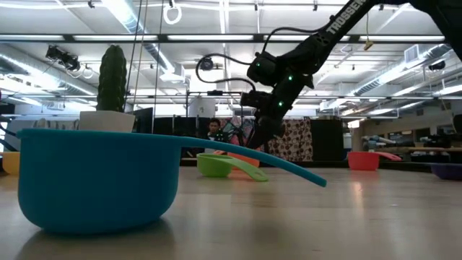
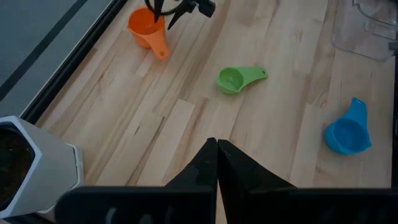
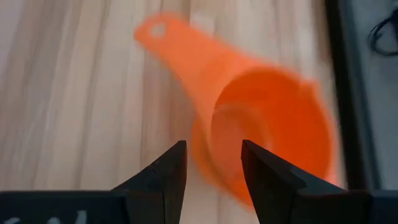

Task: Nest measuring cups in basket
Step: Adjust the orange measuring cup

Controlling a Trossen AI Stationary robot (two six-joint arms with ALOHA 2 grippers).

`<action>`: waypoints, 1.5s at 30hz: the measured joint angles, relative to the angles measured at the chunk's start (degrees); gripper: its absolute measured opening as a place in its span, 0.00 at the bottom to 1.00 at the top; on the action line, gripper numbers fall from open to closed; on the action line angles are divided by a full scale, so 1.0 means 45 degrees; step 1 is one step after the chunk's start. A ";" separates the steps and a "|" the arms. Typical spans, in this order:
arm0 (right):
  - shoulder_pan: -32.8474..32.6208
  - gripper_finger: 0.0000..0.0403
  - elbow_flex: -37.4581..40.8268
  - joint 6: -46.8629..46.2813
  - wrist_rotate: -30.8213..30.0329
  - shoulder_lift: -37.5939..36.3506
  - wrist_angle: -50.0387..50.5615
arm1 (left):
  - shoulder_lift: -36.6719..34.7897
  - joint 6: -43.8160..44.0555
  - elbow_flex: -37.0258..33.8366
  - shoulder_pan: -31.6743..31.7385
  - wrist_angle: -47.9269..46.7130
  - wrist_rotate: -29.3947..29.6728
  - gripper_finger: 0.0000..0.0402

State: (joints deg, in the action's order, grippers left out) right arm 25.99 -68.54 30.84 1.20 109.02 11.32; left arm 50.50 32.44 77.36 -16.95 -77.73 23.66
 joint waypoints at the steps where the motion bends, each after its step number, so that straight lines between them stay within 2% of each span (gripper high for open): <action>1: 0.0021 0.39 0.0007 0.0019 -0.0009 0.0142 0.0026 | 0.0000 0.0002 0.0000 0.0000 0.0010 0.0000 0.02; 8: 0.0011 0.34 0.0012 0.0102 -0.0347 0.0550 -0.0328 | 0.0000 0.0002 0.0000 0.0000 0.0020 0.0004 0.02; 12: 0.0001 0.21 0.0012 0.0242 -0.0357 0.0556 -0.0396 | 0.0000 -0.0002 0.0000 0.0000 0.0032 0.0003 0.02; 15: -0.0058 0.07 0.0007 0.0179 -0.0253 0.0556 -0.0252 | 0.0000 -0.0002 0.0000 0.0003 0.0034 0.0001 0.02; 17: -0.0181 0.04 0.0000 0.0091 -0.0140 0.0542 0.0059 | 0.0000 -0.0002 0.0000 0.0004 0.0039 0.0005 0.02; 26: -0.1553 0.04 -0.0052 0.0106 0.0129 0.0248 0.1836 | 0.0000 -0.0002 0.0000 0.0001 0.0044 0.0005 0.02; 34: -0.2220 0.04 -0.0027 0.0055 0.0330 0.0165 0.2028 | 0.0000 -0.0020 0.0000 0.0003 0.0044 0.0003 0.02; 45: -0.2264 0.25 0.0041 0.0067 0.0356 -0.0001 0.2183 | 0.0000 -0.0027 0.0000 0.0000 0.0039 0.0000 0.02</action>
State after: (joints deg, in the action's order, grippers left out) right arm 15.81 -68.36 31.14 2.80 109.02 21.14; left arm 50.50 32.32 77.36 -16.95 -77.56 23.66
